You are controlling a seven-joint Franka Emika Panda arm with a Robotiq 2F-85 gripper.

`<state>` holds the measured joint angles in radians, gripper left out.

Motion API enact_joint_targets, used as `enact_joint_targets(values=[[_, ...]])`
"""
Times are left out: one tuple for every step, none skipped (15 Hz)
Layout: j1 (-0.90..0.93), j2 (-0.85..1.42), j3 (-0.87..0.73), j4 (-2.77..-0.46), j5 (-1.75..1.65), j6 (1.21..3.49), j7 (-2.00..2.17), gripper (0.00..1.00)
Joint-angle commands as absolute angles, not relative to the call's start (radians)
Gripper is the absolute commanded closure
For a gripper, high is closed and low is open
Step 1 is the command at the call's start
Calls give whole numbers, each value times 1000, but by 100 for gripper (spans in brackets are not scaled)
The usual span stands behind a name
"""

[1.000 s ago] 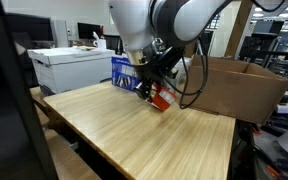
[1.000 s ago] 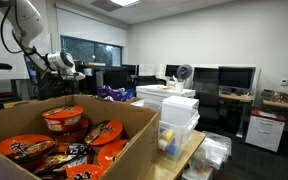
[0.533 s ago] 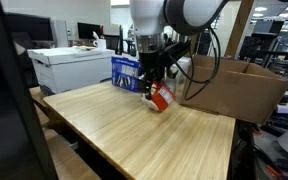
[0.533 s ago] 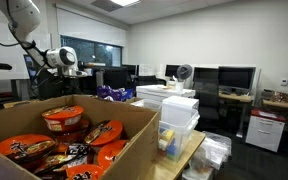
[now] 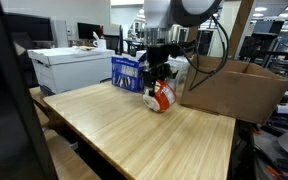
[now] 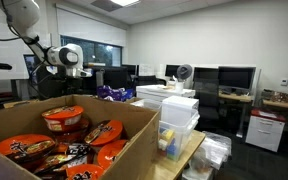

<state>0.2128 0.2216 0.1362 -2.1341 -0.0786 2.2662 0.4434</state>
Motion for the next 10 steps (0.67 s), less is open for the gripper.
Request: enact_joint_targets(values=[[193,209,143,-2185,9,2289,357,22],[191,209,142,-2184,20,2288,349,16],[188,211,142,-2184,32,2291,341,16],[186,213,143,-2183,44,2288,331,12],[184,217,143,-2185,56,2289,324,5],[183,222,143,-2188,71,2288,313,3],[183,227,144,-2190,83,2289,304,1],[183,232,144,-2192,95,2288,296,0],[183,239,144,-2192,101,2285,293,0],[184,245,143,-2191,106,2281,289,0]])
